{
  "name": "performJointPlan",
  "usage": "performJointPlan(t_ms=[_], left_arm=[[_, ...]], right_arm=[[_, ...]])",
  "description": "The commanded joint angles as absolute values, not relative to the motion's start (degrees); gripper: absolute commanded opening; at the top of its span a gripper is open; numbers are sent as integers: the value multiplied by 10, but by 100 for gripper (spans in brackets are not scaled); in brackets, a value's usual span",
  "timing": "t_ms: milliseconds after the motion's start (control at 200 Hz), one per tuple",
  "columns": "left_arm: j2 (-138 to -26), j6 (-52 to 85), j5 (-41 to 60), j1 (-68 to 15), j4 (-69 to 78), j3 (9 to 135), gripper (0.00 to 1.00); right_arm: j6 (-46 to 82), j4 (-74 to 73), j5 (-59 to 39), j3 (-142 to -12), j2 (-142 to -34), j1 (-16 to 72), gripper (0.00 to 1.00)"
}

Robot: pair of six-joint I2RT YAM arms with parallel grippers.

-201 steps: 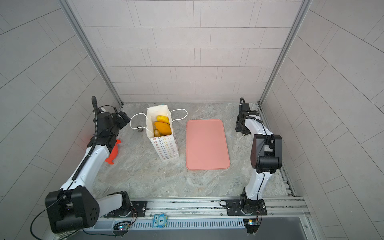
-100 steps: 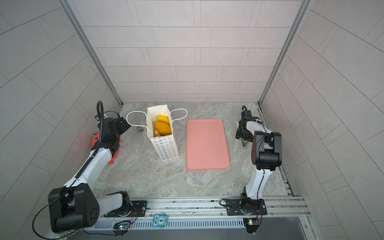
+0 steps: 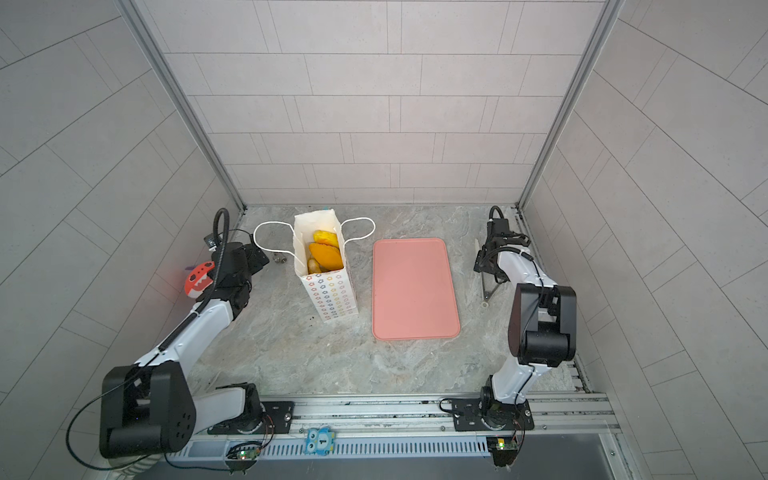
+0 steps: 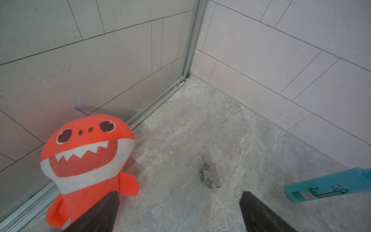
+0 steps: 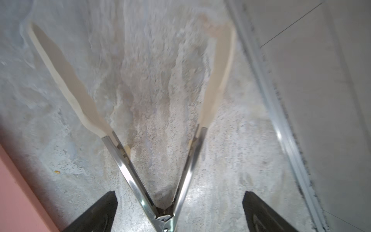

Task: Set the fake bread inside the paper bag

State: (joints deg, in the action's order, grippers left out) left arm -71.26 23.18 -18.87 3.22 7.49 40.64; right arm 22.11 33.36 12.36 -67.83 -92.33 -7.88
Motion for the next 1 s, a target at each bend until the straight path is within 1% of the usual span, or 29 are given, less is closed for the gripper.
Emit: performJointPlan(t_ms=[0, 25, 80, 110, 170, 215, 265, 345, 395, 440, 500, 560, 585, 640, 701, 776, 841, 906, 991], left_arm=[[-732, 197, -249, 17, 108, 402, 100], [-737, 192, -257, 14, 111, 403, 100], [-749, 184, -264, 11, 116, 404, 100], [-755, 183, -266, 10, 119, 404, 100], [-766, 181, -266, 10, 132, 396, 100], [-774, 174, -257, 10, 155, 385, 100], [-783, 164, -244, 10, 195, 366, 100], [-801, 157, -232, 10, 241, 343, 100], [-799, 158, -223, 10, 216, 355, 100], [-802, 154, -210, 10, 226, 360, 100], [-814, 144, -200, 9, 263, 355, 100], [-823, 140, -203, 8, 306, 344, 100], [-820, 140, -196, 8, 301, 343, 100], [-810, 133, -197, 8, 277, 343, 100], [-792, 133, -213, 8, 255, 336, 100], [-770, 127, -214, 9, 284, 305, 100], [-758, 126, -208, 8, 268, 299, 100], [-754, 116, -208, 6, 267, 293, 100], [-763, 109, -209, 5, 274, 276, 100]], right_arm=[[192, 206, 199, -617, -831, -55, 99], [161, 150, 208, -586, -809, -44, 99], [100, 22, 266, -516, -773, -12, 99], [83, -24, 285, -486, -760, 0, 99], [37, -137, 264, -422, -745, 9, 99], [28, -198, 251, -383, -736, 8, 99], [43, -244, 264, -350, -729, 7, 99], [55, -287, 252, -305, -735, 4, 99], [47, -315, 228, -289, -745, 5, 98], [44, -346, 210, -272, -758, 6, 98], [75, -319, 192, -280, -758, 6, 98], [50, -353, 151, -282, -780, 9, 96], [42, -341, 142, -290, -781, 13, 96], [35, -303, 144, -302, -775, 26, 96], [22, -305, 153, -286, -769, 36, 96], [14, -371, 164, -238, -777, 39, 96], [15, -471, 186, -196, -796, 41, 98], [15, -481, 167, -193, -796, 44, 100], [8, -508, 162, -198, -831, 44, 99]])
